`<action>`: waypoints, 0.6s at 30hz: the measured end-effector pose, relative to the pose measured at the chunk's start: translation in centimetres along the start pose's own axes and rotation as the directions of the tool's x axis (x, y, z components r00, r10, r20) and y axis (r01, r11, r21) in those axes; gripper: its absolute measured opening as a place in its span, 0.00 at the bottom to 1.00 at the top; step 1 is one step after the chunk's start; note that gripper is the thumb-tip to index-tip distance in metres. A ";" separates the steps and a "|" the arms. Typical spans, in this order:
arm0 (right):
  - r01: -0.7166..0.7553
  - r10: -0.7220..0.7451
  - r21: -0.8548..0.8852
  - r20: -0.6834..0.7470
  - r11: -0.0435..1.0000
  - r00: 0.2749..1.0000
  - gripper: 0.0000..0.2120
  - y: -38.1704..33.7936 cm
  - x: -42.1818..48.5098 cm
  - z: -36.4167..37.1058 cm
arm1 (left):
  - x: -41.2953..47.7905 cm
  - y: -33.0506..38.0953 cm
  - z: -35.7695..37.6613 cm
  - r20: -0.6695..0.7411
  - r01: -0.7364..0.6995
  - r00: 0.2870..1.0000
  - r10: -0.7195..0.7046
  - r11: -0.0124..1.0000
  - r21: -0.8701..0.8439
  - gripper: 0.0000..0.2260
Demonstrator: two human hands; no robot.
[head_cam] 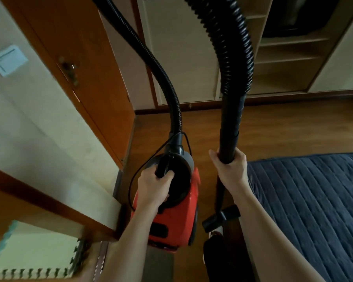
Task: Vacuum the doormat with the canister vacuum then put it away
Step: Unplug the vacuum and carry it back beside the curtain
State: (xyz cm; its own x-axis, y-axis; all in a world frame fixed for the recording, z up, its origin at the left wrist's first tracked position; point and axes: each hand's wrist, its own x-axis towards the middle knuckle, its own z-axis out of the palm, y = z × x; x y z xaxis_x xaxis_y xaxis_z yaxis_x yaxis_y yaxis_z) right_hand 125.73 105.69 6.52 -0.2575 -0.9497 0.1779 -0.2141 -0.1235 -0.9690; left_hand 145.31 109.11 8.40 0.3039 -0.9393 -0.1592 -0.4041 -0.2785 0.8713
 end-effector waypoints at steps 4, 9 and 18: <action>-0.017 0.017 0.012 0.012 1.000 1.000 0.14 1.9 6.8 1.0 | 6.5 2.1 2.6 -0.032 0.020 0.999 -0.021 1.000 -0.023 0.07; -0.011 0.007 0.064 0.059 0.998 0.998 0.16 4.5 17.3 1.9 | 15.3 5.8 6.7 -0.047 0.022 0.999 -0.023 1.000 -0.022 0.05; 0.013 -0.019 0.073 0.079 0.997 0.997 0.16 6.9 34.1 3.0 | 29.3 12.4 13.3 -0.054 0.025 0.998 -0.025 1.000 -0.007 0.06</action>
State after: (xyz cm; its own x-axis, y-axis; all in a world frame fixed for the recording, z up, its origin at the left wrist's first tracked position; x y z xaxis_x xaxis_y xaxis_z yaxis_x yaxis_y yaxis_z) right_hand 118.30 71.58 5.39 -0.1777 -0.9671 0.1822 -0.1483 -0.1568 -0.9764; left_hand 137.75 75.52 8.34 0.3601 -0.9198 -0.1561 -0.3907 -0.3006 0.8701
